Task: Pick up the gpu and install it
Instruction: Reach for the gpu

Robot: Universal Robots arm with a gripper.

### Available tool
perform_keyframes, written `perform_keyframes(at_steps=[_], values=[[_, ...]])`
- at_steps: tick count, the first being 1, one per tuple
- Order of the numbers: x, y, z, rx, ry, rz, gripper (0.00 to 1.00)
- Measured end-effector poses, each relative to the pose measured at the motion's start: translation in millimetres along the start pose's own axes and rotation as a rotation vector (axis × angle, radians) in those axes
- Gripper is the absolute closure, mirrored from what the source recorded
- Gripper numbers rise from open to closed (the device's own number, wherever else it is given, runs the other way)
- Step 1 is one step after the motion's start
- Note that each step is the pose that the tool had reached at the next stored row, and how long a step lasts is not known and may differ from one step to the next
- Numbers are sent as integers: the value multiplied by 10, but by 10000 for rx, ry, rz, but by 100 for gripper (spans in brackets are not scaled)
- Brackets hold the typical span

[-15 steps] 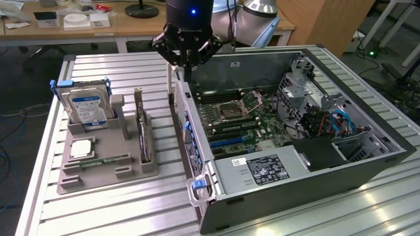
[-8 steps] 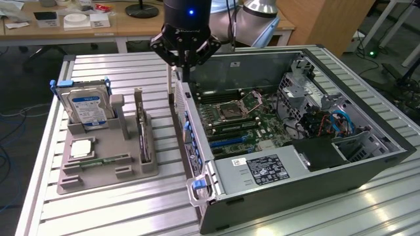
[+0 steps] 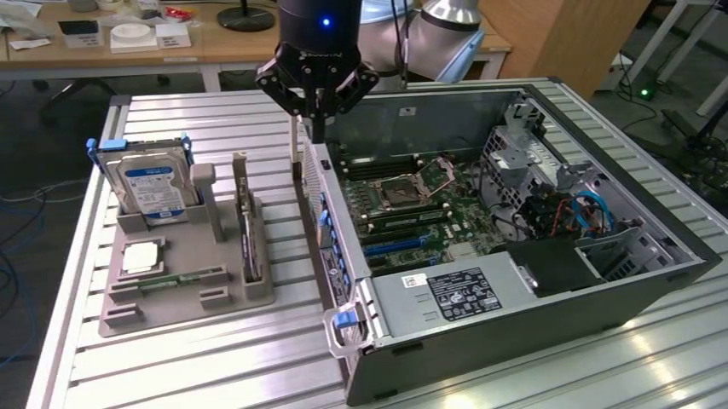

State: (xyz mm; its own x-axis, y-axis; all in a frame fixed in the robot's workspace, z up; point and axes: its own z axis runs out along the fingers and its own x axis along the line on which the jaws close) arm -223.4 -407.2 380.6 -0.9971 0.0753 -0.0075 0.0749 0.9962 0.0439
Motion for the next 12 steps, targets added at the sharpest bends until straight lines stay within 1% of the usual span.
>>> perform_keyframes(at_steps=[12], values=[[64, -21, 7, 0, 6, 0, 89]])
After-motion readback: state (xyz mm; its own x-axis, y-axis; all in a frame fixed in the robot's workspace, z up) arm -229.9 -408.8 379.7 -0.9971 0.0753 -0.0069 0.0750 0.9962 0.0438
